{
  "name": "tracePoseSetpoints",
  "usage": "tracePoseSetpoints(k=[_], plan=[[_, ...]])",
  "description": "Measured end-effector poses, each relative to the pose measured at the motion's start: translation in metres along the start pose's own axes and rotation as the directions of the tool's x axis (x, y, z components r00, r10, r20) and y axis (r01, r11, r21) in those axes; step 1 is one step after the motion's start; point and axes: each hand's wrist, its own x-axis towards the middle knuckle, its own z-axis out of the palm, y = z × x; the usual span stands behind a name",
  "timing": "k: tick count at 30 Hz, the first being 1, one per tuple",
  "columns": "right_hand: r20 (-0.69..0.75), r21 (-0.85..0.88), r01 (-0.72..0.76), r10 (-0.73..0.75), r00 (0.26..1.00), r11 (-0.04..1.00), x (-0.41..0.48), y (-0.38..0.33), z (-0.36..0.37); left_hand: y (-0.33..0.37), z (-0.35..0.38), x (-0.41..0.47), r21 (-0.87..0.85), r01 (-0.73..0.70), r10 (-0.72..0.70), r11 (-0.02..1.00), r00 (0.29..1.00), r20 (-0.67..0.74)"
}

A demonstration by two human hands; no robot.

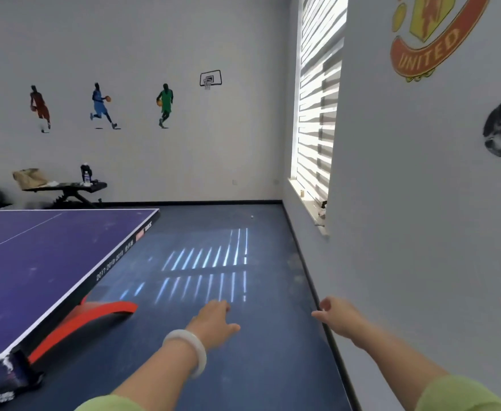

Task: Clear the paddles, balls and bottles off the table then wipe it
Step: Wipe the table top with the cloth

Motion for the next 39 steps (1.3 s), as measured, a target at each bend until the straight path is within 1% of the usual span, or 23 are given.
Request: tracePoseSetpoints(k=[3, 7, 11, 14, 17, 20, 22, 25, 29, 33, 39], plan=[[0.016, 0.018, -0.011, 0.011, 1.000, 1.000, 0.078, -0.022, -0.009, -0.001, -0.025, 0.072, -0.020, 0.003, -0.004, 1.000, 1.000, -0.019], [0.072, -0.016, -0.016, 0.017, 0.997, 1.000, 0.175, -0.051, -0.003, -0.011, -0.045, 0.165, -0.022, 0.007, -0.007, 1.000, 1.000, -0.001], [0.029, -0.023, -0.001, 0.002, 1.000, 1.000, 0.282, -0.086, 0.000, -0.018, -0.066, 0.282, -0.015, -0.017, 0.016, 1.000, 1.000, -0.017], [-0.011, -0.013, -0.002, 0.002, 1.000, 1.000, 0.362, -0.120, -0.001, -0.019, -0.086, 0.378, -0.039, -0.075, 0.073, 0.996, 0.996, -0.045], [-0.015, 0.002, -0.031, 0.031, 0.999, 1.000, 0.438, -0.148, -0.012, -0.015, -0.111, 0.464, -0.058, -0.126, 0.125, 0.990, 0.992, -0.022], [-0.061, 0.060, -0.067, 0.071, 0.996, 0.996, 0.508, -0.161, -0.030, -0.004, -0.133, 0.548, -0.046, -0.160, 0.160, 0.986, 0.987, -0.001], [-0.080, 0.096, -0.100, 0.108, 0.991, 0.990, 0.548, -0.161, -0.039, 0.008, -0.137, 0.599, -0.048, -0.172, 0.174, 0.984, 0.984, 0.032], [-0.057, 0.104, -0.144, 0.150, 0.987, 0.984, 0.598, -0.150, -0.048, 0.027, -0.135, 0.661, -0.031, -0.215, 0.217, 0.976, 0.973, 0.080], [-0.088, 0.129, -0.177, 0.189, 0.978, 0.976, 0.696, -0.126, -0.069, 0.061, -0.131, 0.764, -0.032, -0.270, 0.272, 0.962, 0.957, 0.102], [-0.088, 0.150, -0.164, 0.178, 0.980, 0.975, 0.805, -0.107, -0.095, 0.088, -0.133, 0.867, -0.046, -0.263, 0.266, 0.964, 0.958, 0.103], [-0.033, 0.157, -0.233, 0.241, 0.970, 0.960, 0.941, -0.085, -0.121, 0.113, -0.130, 0.994, -0.049, -0.220, 0.225, 0.974, 0.965, 0.136]])
